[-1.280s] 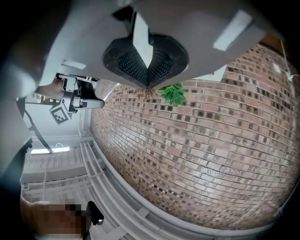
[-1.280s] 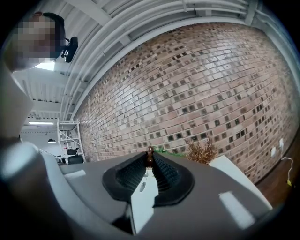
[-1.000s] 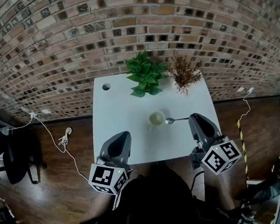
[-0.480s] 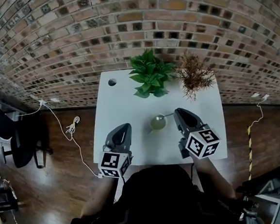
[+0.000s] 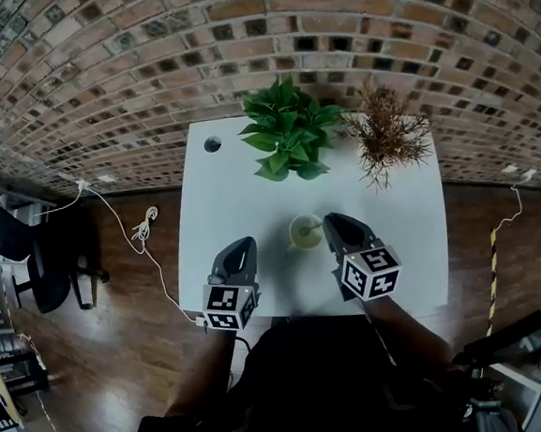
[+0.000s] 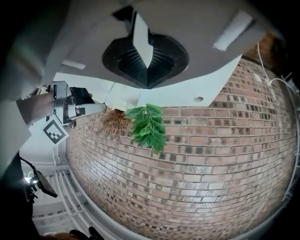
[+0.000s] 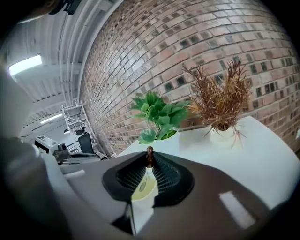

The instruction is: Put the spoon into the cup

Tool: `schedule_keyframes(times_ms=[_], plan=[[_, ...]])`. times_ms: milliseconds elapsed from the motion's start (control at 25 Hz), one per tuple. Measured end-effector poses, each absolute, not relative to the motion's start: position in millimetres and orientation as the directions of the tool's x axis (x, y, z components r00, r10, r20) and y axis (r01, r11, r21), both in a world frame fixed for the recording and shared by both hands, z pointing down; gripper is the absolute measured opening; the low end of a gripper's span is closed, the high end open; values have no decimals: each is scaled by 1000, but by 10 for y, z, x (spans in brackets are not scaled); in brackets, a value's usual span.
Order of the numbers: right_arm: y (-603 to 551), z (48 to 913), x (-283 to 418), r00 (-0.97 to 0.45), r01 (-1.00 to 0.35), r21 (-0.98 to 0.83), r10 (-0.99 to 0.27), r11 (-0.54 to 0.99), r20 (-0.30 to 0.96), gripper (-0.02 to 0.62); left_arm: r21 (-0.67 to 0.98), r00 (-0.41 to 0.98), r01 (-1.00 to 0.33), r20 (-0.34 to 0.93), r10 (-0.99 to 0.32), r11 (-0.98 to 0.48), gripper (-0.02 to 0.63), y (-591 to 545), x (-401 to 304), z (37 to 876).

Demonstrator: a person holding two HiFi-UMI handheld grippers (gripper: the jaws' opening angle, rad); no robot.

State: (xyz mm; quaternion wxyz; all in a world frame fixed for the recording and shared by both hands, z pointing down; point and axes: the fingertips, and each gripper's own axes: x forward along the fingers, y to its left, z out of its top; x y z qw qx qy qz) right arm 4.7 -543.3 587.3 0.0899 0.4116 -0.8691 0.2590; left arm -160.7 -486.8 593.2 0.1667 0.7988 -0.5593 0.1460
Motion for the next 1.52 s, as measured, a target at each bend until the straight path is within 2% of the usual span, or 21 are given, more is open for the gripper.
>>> schedule_keyframes(times_ms=[640, 840, 960, 1280, 1520], plan=[[-5424, 6351, 3, -645, -760, -417, -659, 499, 387, 48, 87, 311, -948, 462, -831, -306, -6, -4957, -1458, 6450], [-5420, 6394, -9, -653, -758, -353, -638, 549, 408, 57, 82, 298, -952, 456, -838, -293, -6, -4899, -1484, 6412], [-5397, 6403, -13, -645, -764, -343, -633, 546, 428, 125, 67, 292, -953, 449, -844, -295, -6, -4871, -1510, 6327], [-5391, 5998, 223, -571, -821, -286, -715, 495, 402, 155, 49, 292, -953, 396, -871, -297, -6, -4761, -1617, 5957], [-5152, 5340, 396, -519, -851, -274, -797, 448, 310, 152, 81, 371, -927, 326, -869, -365, -6, -4506, -1547, 5485]])
